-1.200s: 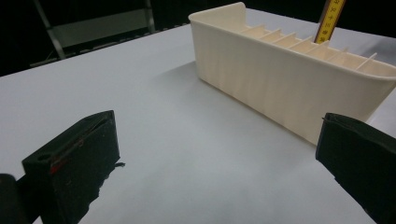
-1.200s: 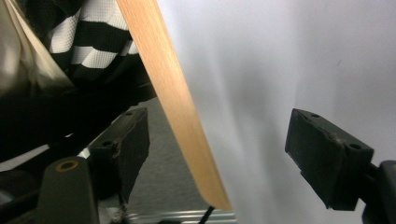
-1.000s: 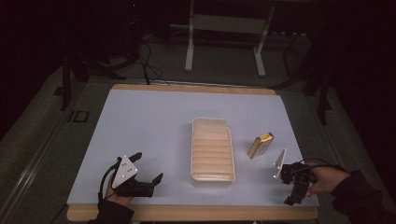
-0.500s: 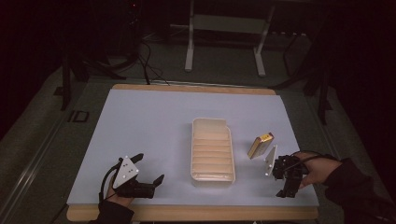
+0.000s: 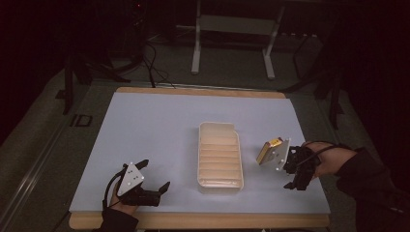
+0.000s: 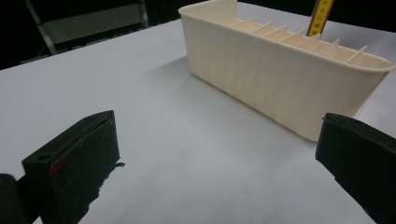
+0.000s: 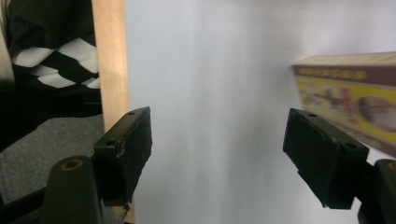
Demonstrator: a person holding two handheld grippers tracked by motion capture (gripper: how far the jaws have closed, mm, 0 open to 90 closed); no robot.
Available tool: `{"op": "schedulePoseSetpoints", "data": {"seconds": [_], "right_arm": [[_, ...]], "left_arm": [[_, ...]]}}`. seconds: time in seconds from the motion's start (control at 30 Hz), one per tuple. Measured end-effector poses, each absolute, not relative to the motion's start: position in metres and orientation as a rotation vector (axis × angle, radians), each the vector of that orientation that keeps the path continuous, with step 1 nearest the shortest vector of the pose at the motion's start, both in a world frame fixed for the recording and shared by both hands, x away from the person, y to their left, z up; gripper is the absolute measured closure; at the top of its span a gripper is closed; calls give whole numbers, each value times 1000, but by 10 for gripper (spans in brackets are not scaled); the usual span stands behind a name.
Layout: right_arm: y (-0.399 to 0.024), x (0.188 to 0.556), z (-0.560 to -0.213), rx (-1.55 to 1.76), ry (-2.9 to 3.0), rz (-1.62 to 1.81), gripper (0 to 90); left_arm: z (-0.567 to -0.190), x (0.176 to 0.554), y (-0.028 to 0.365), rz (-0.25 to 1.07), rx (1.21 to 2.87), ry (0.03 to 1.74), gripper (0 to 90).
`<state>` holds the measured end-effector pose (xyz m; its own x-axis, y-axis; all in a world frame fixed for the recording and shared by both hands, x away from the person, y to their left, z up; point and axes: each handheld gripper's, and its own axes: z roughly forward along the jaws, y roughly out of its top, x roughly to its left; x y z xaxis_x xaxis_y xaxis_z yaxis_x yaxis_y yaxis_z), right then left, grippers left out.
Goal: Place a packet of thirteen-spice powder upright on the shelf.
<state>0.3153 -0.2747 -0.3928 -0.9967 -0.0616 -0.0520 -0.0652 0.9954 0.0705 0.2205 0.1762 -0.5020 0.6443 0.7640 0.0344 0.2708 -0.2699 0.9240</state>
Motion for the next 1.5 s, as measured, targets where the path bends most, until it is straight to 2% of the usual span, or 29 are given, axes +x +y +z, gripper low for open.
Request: {"op": "schedulePoseSetpoints", "data": {"seconds": [0.3,0.37,0.7,0.77,1.07,1.5], "right_arm": [[-276,336,-374,-137,3009,151,238],[-276,341,-373,-124,2984,152,268],[-276,371,-371,-127,2927,194,270],[-275,378,-373,-128,2910,177,312],[-267,398,-384,-167,2922,170,353],[-264,413,-404,-176,3018,115,553]], "left_arm": [[-503,220,177,587,1838,832,0],[-503,220,177,588,1839,831,0],[-503,220,177,584,1841,832,0],[-503,220,177,584,1843,833,0],[-504,220,177,580,1847,831,0],[-504,220,177,576,1851,829,0]]}}
